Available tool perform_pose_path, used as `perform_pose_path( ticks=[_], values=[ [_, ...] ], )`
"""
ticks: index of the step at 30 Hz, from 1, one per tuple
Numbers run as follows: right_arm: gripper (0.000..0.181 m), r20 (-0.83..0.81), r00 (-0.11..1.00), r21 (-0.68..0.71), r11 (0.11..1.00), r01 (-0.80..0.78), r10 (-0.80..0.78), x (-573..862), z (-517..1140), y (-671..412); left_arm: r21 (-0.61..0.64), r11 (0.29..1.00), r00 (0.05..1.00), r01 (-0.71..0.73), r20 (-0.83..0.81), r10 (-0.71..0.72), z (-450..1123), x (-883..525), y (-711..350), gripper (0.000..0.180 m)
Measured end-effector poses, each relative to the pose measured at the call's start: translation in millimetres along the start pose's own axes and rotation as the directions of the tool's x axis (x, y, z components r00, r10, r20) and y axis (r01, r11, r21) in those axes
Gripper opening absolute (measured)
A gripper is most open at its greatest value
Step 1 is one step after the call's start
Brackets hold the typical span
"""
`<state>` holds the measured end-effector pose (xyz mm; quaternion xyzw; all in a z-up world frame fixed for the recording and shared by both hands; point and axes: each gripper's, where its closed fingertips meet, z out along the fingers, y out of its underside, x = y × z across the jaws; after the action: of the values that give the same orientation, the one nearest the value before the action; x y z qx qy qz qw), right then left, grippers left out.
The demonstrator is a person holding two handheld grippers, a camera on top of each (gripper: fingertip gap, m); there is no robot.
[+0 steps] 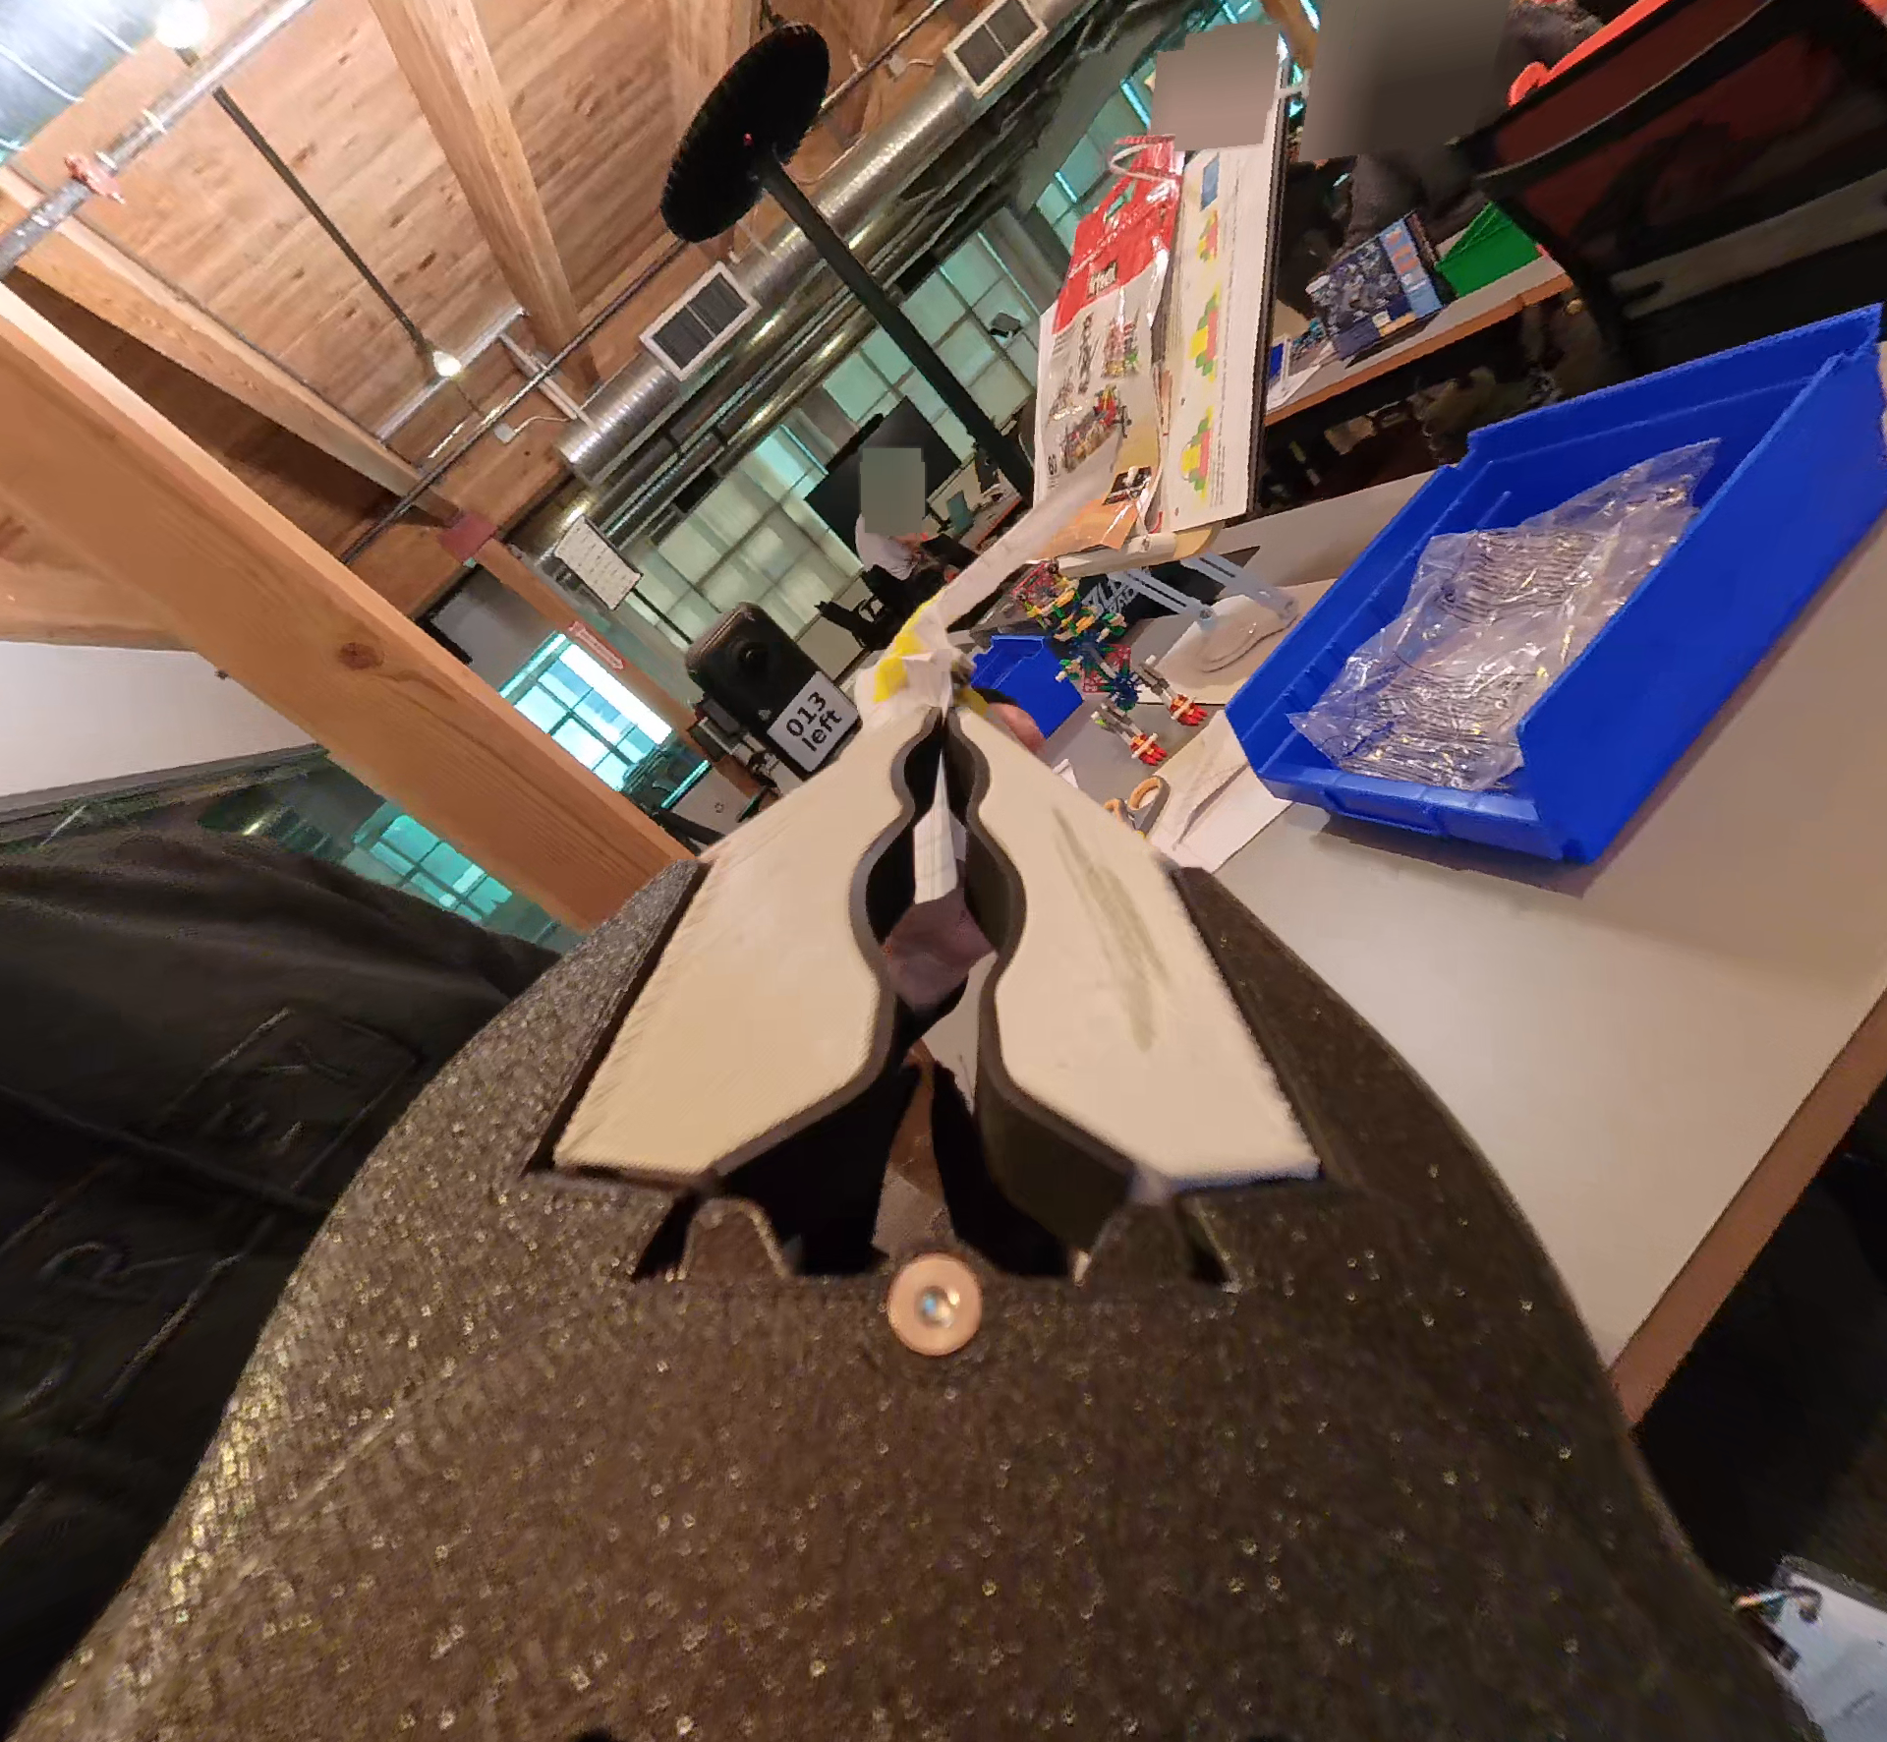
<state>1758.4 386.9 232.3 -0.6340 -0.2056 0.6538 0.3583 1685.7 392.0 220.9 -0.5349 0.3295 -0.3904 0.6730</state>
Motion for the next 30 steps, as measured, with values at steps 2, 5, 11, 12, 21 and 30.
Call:
perform_pose_path(
  ticks=[2,5,11,12,21,30],
  values=[
    [0.000,-0.023,1.000,0.024,1.000,-0.003,0.003,-3,-2,3,0.000,1.000,0.998,0.016,-0.065,-0.016,3,6,-2,0.000],
    [0.000,-0.050,0.999,0.081,0.997,0.000,0.004,-11,-12,3,0.004,1.000,0.990,0.017,-0.142,-0.016,9,15,-3,0.012],
    [0.000,-0.094,0.996,0.161,0.987,0.015,0.000,-21,-49,1,-0.008,1.000,0.971,-0.005,-0.237,0.003,38,44,-5,0.022],
    [0.000,-0.104,0.995,0.167,0.986,0.024,-0.006,-21,-58,-2,-0.008,1.000,0.970,0.008,-0.244,-0.010,45,48,-5,0.022],
    [0.000,-0.063,0.998,0.197,0.980,0.032,-0.019,2,-170,-35,0.008,0.999,0.962,0.031,-0.273,-0.027,158,87,11,0.000],
    [0.000,-0.058,0.998,0.202,0.979,0.038,-0.026,47,-307,-118,0.027,1.000,0.978,-0.012,-0.207,0.017,321,105,39,0.000]
  ],
)
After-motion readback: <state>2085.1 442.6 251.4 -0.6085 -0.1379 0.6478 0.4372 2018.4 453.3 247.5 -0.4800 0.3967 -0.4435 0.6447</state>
